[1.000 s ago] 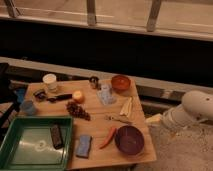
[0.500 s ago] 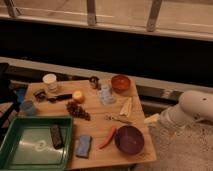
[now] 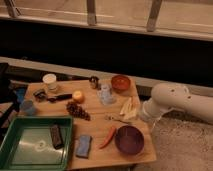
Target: Place fork in purple bowl
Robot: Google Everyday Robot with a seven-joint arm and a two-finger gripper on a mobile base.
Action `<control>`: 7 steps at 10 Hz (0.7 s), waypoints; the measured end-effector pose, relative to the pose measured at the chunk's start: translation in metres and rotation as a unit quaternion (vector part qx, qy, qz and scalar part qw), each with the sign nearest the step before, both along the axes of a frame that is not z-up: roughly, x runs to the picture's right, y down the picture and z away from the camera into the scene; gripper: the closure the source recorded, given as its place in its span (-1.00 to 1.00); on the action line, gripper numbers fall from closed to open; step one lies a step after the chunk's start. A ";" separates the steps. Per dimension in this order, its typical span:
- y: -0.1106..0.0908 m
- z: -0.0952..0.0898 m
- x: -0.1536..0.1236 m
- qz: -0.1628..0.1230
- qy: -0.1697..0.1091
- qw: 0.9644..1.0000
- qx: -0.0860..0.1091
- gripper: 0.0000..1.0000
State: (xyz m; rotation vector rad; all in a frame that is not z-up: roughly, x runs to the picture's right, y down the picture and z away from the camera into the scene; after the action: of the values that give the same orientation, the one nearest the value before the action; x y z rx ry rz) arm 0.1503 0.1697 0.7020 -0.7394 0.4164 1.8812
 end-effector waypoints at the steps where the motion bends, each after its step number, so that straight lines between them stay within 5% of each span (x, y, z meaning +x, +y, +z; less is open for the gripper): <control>1: -0.005 0.002 -0.017 -0.016 -0.014 1.000 -0.001 -0.60; 3: -0.013 0.002 -0.048 -0.045 -0.038 0.998 0.006 -0.60; 7: -0.011 0.003 -0.042 -0.047 -0.035 0.998 0.008 -0.60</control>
State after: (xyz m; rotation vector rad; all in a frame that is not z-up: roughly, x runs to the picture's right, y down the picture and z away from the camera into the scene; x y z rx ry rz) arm 0.1084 0.1583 0.7046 -0.7598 0.3847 1.7628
